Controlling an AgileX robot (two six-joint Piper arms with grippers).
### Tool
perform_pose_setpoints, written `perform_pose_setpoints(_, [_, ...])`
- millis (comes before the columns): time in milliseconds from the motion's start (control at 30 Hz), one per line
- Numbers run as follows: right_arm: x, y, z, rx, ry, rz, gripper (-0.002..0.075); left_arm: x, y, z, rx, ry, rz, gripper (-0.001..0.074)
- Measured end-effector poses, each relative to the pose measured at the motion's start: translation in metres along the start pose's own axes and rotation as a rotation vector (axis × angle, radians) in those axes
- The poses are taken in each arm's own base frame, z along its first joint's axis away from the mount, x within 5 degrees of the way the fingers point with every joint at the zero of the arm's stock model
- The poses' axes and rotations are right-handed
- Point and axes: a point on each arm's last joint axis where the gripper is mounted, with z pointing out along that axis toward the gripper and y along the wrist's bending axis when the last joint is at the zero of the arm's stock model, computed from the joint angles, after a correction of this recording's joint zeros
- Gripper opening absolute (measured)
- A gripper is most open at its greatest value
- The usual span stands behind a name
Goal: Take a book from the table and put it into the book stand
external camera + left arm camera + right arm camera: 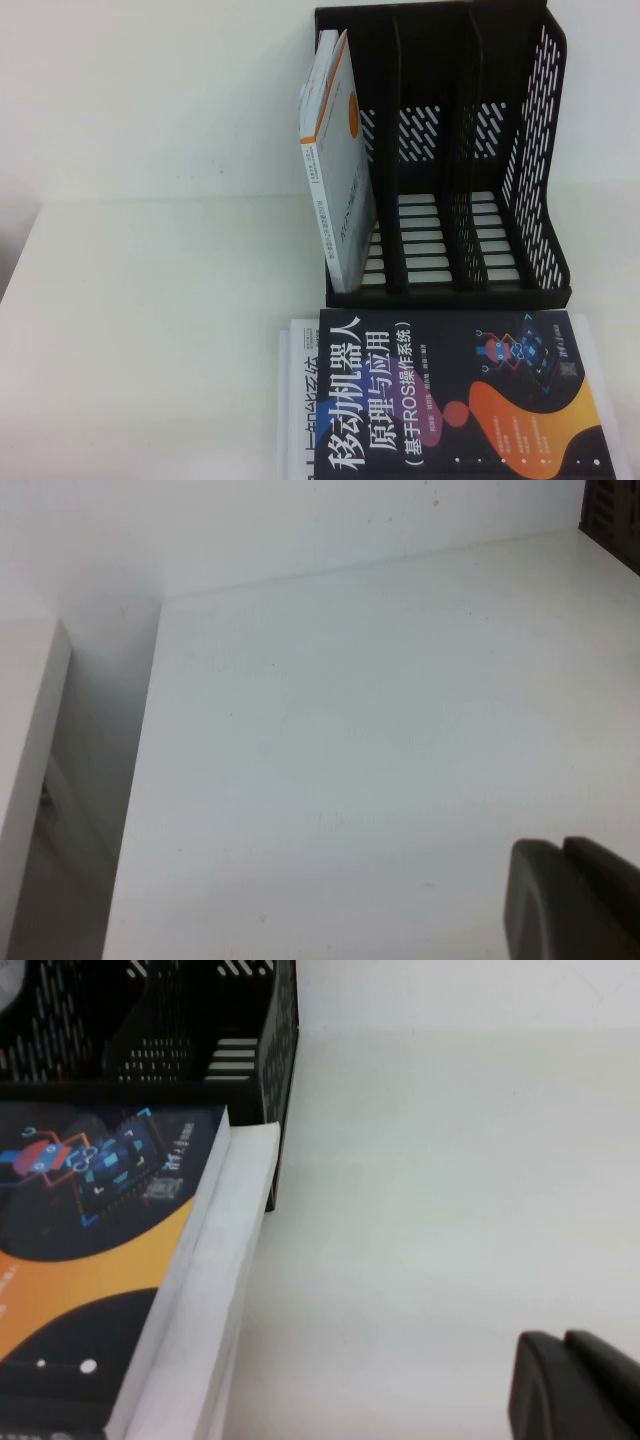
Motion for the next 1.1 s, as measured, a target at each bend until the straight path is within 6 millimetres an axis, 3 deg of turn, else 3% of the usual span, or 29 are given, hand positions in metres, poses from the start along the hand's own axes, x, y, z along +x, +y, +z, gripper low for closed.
perform_pose_setpoints(233, [-0.001,0.000,0.000,-0.002,-0.019,0.000,-0.0003,0.000,0.001,0.000,-0.013,-0.005,0.043,-0.0003])
perform_pose_setpoints(367, [-0.011,0.001,0.000,-0.015,-0.141,0.000,-0.0003,-0.005,0.003,0.000,-0.034,-0.068,0.060,-0.0002])
perform_pose_setpoints(767, [-0.054,0.006,-0.018,-0.071,-0.662,0.002,-0.0003,-0.056,0.014,-0.020,-0.175,-0.670,0.033,-0.0003])
perform_pose_setpoints(933, [-0.062,0.007,-0.026,-0.084,-0.780,0.003,-0.0003,-0.065,0.016,-0.029,-0.208,-0.809,0.023,-0.0003])
perform_pose_setpoints(1100, [-0.066,0.007,-0.029,-0.114,-0.836,0.066,-0.0003,-0.066,0.016,-0.031,-0.213,-0.836,0.019,-0.0003])
